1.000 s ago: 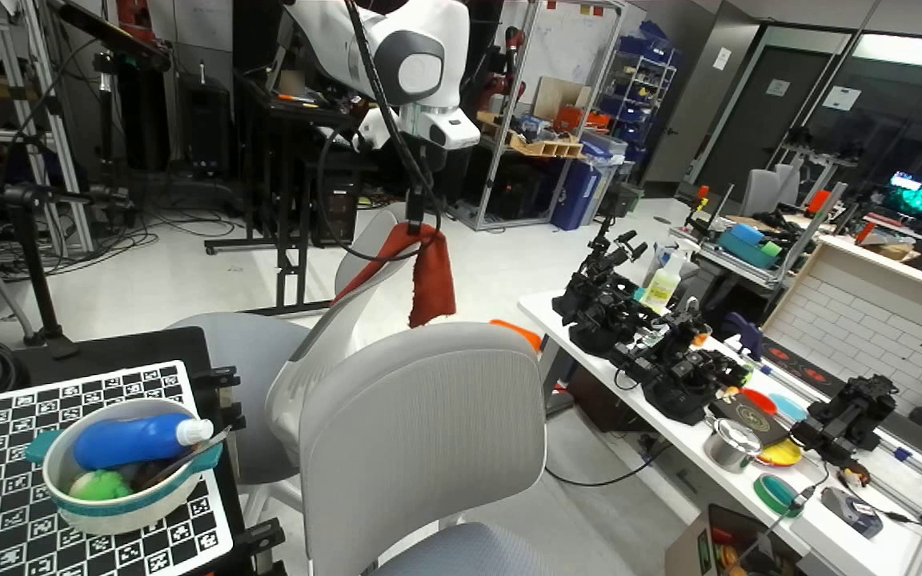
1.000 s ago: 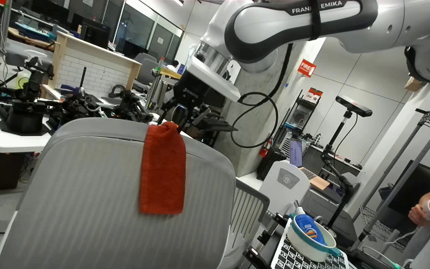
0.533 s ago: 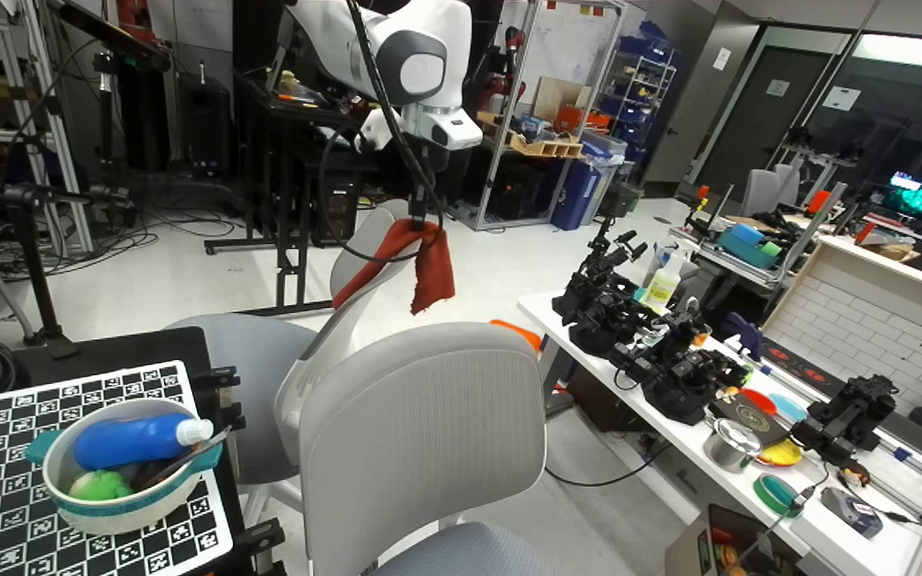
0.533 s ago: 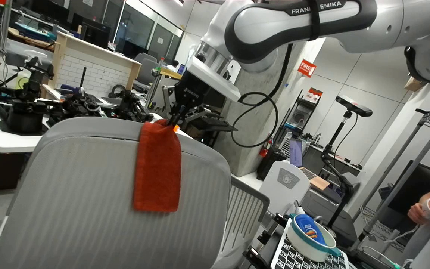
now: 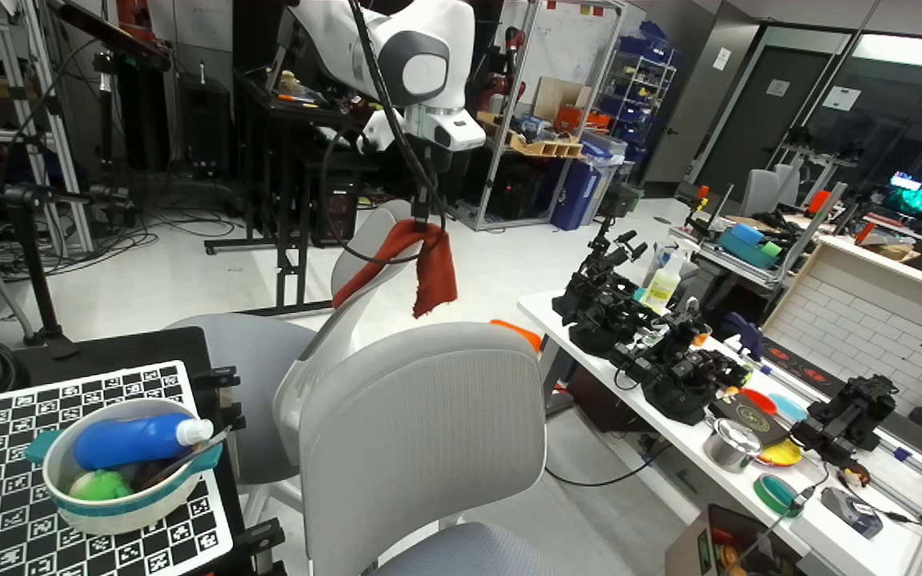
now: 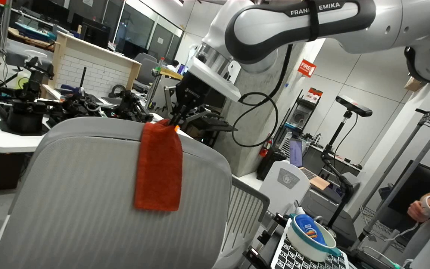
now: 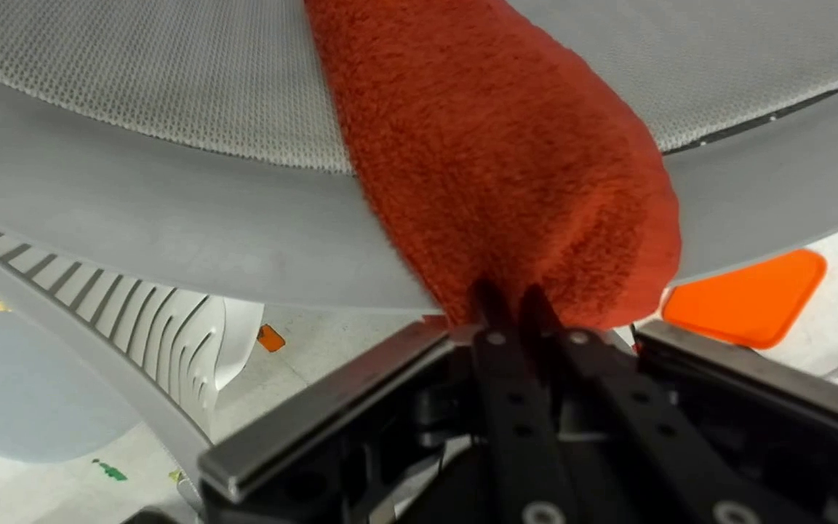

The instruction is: Move the towel to the chair on the left, then back to the chair on the right

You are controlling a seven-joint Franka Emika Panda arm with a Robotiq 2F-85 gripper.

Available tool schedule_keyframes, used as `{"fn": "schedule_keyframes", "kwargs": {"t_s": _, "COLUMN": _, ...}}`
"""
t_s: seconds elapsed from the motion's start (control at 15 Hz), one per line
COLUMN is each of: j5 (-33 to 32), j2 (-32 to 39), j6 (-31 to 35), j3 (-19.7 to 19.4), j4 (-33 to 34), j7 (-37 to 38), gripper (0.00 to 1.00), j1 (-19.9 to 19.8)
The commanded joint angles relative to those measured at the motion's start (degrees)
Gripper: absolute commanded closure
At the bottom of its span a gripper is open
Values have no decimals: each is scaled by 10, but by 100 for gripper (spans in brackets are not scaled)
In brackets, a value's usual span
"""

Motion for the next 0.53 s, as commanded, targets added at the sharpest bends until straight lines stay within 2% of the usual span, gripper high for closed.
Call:
{"fn": "schedule_keyframes", "kwargs": {"t_s": 0.0, "j5": 2, "j2": -4, "j6": 7, "j3": -7, "j4": 1, "j7": -2, "gripper": 98, "j1": -2}}
{"fn": "schedule_keyframes", "kwargs": {"t_s": 0.47, "j5": 1, "j2": -36, "j6": 1, "j3": -17, "j4": 3, "j7": 6, "gripper": 98, "j1": -12}}
